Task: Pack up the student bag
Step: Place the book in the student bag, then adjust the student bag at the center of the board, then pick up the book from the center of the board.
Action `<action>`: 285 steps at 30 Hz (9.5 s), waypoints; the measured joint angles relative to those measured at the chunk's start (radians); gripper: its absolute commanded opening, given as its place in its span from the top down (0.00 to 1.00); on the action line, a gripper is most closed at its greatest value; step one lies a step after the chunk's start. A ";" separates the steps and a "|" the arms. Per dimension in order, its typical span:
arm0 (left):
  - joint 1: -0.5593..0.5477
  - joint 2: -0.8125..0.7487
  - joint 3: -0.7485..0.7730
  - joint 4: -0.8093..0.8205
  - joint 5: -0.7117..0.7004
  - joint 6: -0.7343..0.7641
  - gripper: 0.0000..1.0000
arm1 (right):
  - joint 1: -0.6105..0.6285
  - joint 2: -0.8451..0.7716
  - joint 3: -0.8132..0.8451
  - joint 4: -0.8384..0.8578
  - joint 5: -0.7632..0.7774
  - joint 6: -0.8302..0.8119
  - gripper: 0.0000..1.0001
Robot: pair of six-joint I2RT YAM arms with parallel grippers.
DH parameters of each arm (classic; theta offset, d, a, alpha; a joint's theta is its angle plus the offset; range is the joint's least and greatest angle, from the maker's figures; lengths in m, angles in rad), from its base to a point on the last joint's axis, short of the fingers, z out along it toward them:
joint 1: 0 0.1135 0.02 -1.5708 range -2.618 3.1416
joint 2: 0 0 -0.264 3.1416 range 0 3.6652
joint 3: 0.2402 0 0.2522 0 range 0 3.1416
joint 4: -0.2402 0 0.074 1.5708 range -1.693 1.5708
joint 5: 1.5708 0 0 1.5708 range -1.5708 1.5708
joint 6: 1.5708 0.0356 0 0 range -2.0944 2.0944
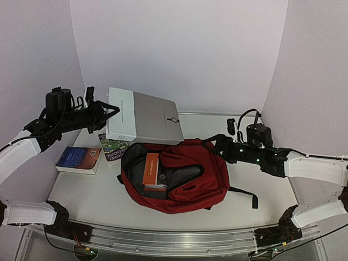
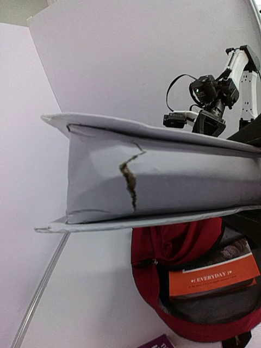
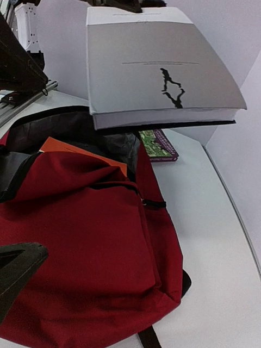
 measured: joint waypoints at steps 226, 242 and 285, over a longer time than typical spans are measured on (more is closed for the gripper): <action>-0.168 0.318 -0.171 -0.274 -0.336 0.161 0.47 | -0.074 0.070 -0.082 0.025 0.173 0.133 0.85; 0.080 0.262 -0.100 -0.387 -0.334 0.213 0.02 | -0.082 -0.229 -0.038 -0.302 0.380 0.074 0.02; 0.357 0.695 -0.022 -0.108 -0.030 0.190 0.38 | 0.313 0.620 0.783 -0.310 0.343 -0.121 0.22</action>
